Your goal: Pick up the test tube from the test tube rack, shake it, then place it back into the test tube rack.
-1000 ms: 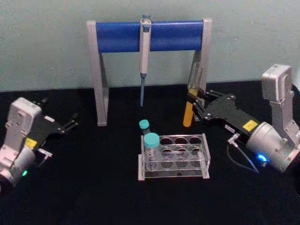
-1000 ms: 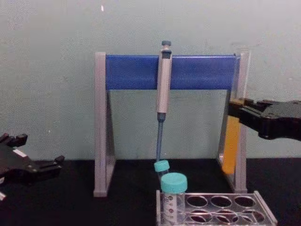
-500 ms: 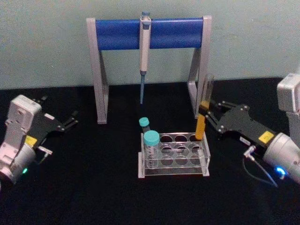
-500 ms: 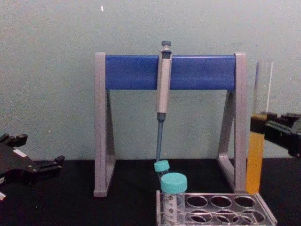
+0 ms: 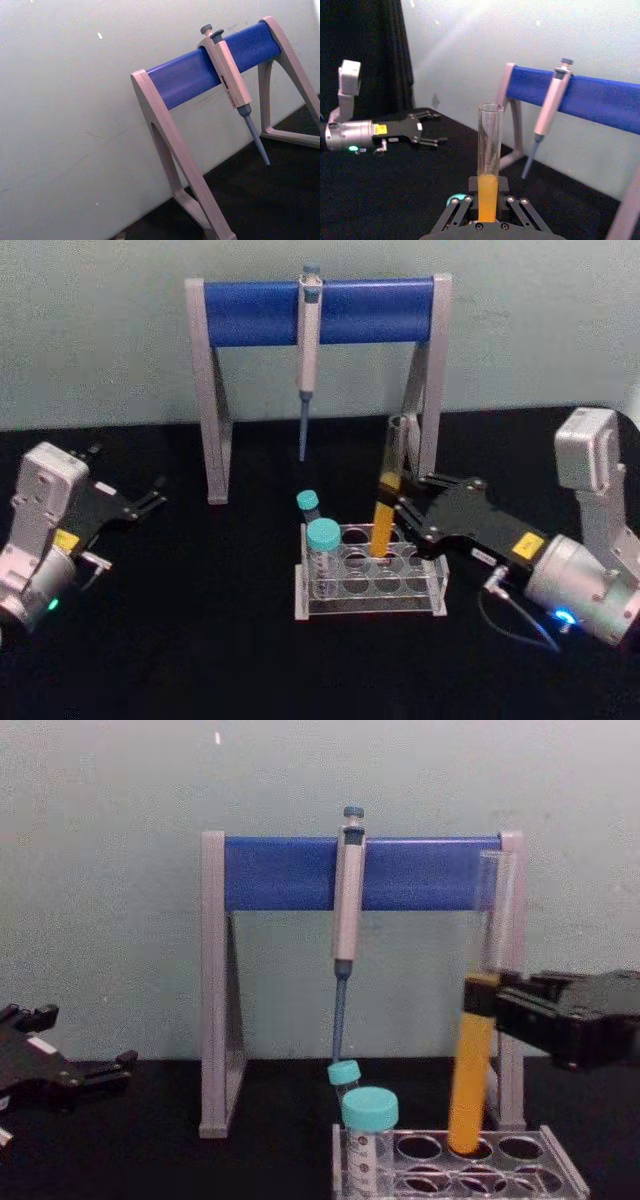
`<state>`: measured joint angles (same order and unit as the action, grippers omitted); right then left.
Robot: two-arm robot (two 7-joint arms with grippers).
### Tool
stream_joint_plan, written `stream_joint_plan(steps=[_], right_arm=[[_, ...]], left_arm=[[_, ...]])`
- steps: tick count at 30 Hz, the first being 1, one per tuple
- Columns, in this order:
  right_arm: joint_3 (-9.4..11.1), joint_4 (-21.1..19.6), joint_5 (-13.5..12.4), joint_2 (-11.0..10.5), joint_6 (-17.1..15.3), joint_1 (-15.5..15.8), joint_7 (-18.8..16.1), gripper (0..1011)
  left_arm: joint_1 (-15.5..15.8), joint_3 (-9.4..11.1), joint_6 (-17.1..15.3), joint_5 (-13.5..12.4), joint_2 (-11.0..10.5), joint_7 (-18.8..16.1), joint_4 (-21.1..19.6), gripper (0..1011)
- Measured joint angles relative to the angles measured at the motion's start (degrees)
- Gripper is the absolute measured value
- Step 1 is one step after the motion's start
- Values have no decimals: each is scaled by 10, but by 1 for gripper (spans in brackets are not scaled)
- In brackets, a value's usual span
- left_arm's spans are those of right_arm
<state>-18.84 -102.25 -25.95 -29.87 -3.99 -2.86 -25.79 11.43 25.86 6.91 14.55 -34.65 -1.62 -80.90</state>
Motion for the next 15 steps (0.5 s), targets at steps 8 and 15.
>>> stream_joint_plan(steps=[8, 15], right_arm=[[-19, 40, -2, 26, 14, -39, 3, 220], [-18, 70, 4, 43, 16, -61, 24, 220]], left_arm=[[0, 0, 0, 0, 0, 0, 0, 1001], [0, 0, 0, 0, 0, 0, 0, 1001]])
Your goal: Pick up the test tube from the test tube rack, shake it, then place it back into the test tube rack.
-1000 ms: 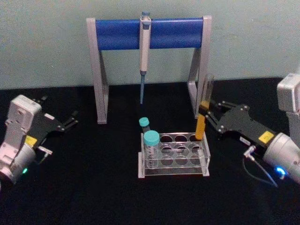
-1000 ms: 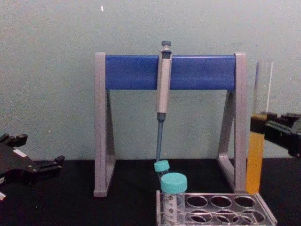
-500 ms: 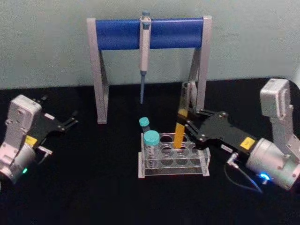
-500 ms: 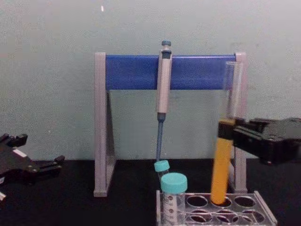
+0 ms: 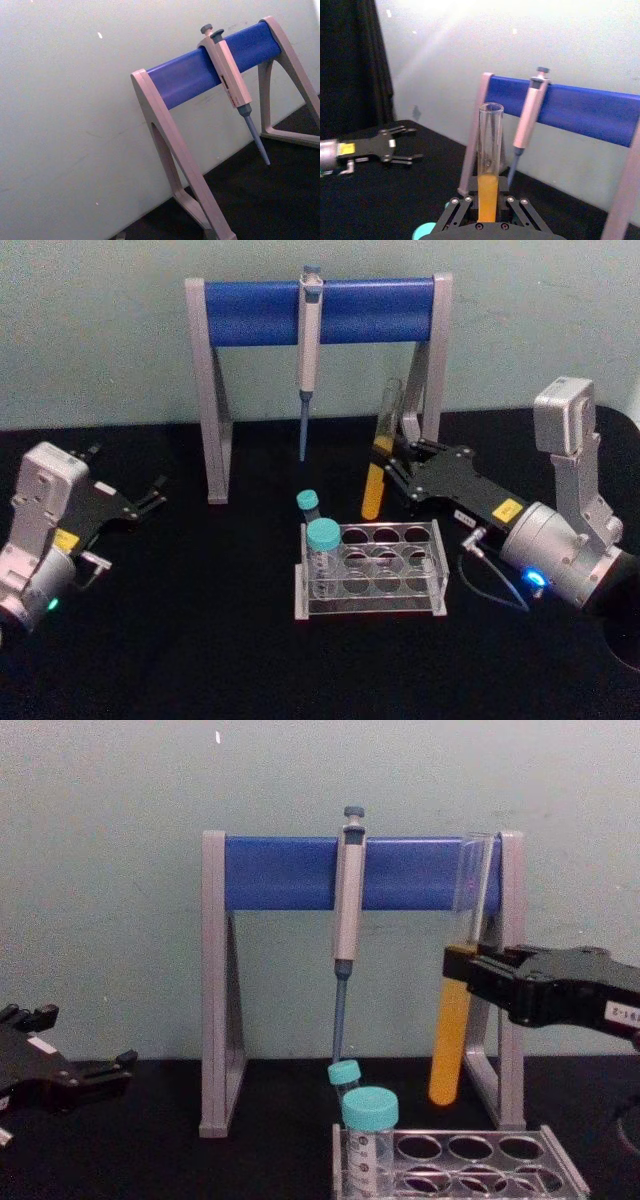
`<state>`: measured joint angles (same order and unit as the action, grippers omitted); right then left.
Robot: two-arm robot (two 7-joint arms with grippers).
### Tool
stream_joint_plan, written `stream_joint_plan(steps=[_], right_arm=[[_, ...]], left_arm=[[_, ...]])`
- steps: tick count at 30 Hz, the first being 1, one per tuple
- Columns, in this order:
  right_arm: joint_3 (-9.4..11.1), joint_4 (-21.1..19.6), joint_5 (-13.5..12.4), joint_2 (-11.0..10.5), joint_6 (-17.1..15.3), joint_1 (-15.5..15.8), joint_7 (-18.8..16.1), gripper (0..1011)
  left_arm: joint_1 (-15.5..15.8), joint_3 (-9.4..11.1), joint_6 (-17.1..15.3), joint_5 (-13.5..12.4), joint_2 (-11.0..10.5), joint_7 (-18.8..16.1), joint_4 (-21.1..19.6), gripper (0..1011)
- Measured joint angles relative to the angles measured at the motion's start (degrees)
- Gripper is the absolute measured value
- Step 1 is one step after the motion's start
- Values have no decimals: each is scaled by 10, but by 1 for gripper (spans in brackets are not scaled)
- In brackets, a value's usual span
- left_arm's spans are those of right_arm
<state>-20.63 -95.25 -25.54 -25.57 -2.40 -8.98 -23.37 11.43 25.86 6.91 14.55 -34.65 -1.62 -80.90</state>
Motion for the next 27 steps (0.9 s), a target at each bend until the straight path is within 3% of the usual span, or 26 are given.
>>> stream_joint_plan(steps=[27], right_arm=[[16, 1, 4, 4, -6, 5, 12, 220]], left_arm=[[0, 0, 0, 0, 0, 0, 0, 1001]])
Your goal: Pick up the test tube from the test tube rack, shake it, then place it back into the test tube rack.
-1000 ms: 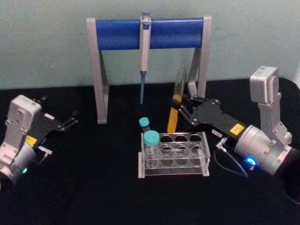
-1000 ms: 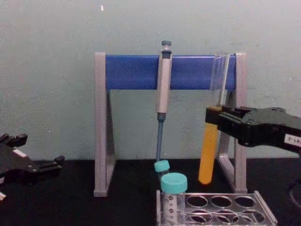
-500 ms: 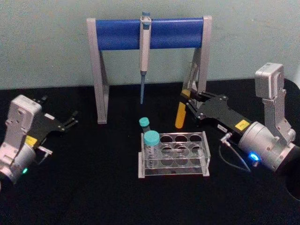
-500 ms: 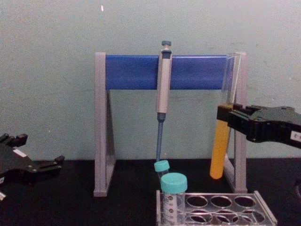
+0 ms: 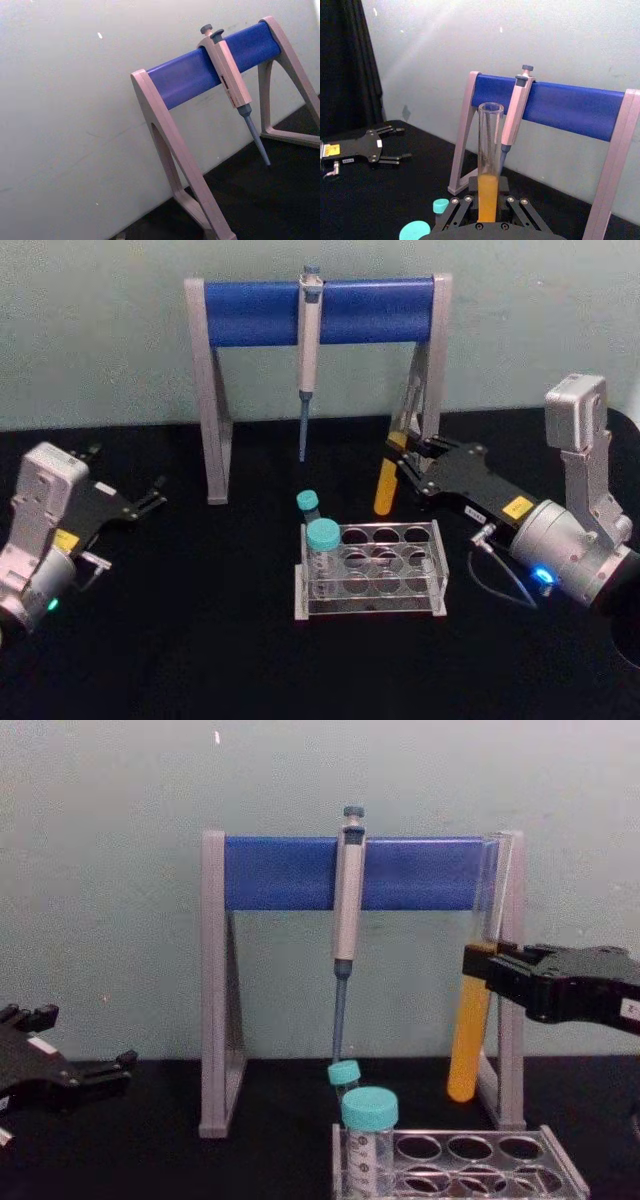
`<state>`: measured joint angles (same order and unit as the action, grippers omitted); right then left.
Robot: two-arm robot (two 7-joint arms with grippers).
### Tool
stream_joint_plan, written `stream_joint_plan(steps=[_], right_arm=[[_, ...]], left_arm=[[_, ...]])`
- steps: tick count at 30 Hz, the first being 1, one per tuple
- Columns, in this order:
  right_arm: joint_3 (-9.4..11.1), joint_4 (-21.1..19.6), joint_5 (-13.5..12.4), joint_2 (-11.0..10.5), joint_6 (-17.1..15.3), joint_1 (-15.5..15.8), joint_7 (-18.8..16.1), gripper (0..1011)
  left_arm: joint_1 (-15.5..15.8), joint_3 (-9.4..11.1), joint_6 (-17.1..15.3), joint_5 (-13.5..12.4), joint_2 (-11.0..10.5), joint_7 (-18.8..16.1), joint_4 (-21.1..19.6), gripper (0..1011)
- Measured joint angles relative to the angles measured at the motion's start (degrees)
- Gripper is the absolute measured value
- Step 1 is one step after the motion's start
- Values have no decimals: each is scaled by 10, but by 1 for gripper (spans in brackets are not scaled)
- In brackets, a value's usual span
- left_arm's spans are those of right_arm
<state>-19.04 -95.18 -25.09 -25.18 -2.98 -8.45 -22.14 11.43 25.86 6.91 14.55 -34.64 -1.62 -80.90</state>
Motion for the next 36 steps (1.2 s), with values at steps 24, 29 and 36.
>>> stream_joint_plan(steps=[24, 29, 36], right_arm=[[4, -12, -1, -8, 1, 10, -5, 220], [7, -23, -4, -19, 1, 21, -11, 220], [8, -29, -5, -29, 2, 31, -14, 220]], left_arm=[[0, 0, 0, 0, 0, 0, 0, 1001], [0, 0, 0, 0, 0, 0, 0, 1001], [0, 0, 0, 0, 0, 0, 0, 1001]])
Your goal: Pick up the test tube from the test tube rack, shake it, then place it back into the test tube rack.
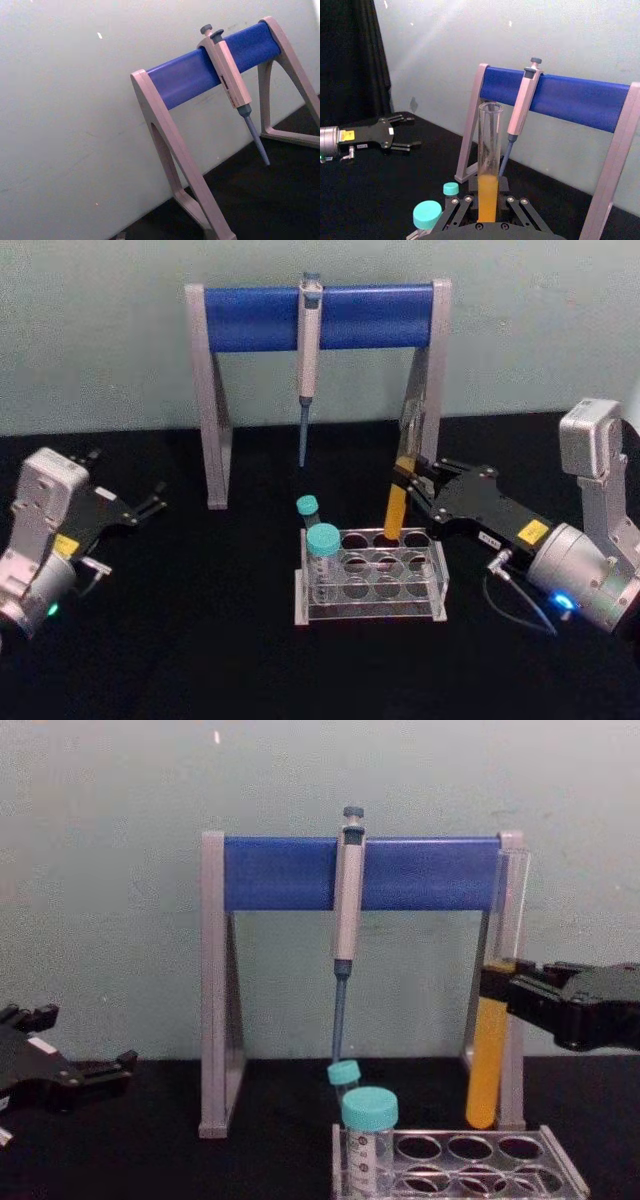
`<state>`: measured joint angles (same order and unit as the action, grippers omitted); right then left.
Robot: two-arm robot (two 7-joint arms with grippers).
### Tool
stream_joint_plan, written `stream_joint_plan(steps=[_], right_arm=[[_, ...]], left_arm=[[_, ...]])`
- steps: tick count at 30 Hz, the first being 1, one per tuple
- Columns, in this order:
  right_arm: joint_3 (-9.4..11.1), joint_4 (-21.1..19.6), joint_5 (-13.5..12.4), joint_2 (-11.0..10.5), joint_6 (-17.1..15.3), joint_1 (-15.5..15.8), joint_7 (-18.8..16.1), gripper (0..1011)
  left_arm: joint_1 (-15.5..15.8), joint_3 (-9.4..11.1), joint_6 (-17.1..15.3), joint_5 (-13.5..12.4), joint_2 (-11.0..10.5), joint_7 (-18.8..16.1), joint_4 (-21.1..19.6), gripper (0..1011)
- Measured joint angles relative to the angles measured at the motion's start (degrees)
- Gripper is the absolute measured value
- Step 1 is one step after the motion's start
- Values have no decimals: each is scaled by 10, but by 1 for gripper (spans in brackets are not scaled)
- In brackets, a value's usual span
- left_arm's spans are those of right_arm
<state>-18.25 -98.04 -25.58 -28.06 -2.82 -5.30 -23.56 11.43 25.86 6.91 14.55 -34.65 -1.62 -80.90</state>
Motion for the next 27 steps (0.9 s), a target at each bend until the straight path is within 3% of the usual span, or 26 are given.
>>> stream_joint_plan(steps=[27], right_arm=[[-12, 38, 10, 14, -5, -16, 5, 220]], left_arm=[[0, 0, 0, 0, 0, 0, 0, 1001]])
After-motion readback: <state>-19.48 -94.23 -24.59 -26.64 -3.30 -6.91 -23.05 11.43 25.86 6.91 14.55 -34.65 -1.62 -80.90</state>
